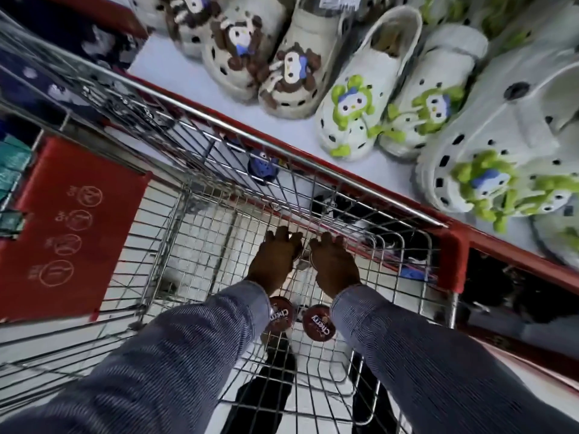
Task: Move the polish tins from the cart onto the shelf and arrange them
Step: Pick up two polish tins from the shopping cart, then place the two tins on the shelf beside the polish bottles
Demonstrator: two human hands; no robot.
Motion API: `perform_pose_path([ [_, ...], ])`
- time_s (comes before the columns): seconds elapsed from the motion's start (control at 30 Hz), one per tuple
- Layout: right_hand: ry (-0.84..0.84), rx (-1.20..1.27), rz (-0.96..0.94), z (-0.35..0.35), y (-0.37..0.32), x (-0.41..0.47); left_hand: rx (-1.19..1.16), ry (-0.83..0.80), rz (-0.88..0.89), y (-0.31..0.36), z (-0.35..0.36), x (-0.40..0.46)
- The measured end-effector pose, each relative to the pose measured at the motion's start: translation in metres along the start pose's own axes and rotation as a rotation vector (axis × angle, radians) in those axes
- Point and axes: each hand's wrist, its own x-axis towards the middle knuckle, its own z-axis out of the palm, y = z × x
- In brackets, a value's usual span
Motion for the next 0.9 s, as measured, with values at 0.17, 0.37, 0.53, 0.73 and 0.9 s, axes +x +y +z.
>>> perform_pose_path([
  [0.17, -0.038, 0.222, 0.013, -0.05, 0.0, -0.022, -0.151, 0.148, 0.003, 0.001, -0.037, -0.03],
  [0.37, 0.012, 0.428, -0.102, -0.183, 0.001, -0.09, -0.384, 0.334, -0.069, 0.024, -0.144, -0.12],
  [0.53, 0.198, 0.414, -0.223, -0.31, 0.006, -0.162, -0.397, 0.567, -0.006, 0.071, -0.25, -0.207],
  [0.73, 0.384, 0.306, -0.26, -0.451, 0.028, -0.253, -0.405, 0.628, 0.062, 0.132, -0.37, -0.266],
  [0.9, 0.536, 0.328, -0.221, -0.522, 0.068, -0.304, -0.421, 0.698, 0.197, 0.198, -0.446, -0.298],
])
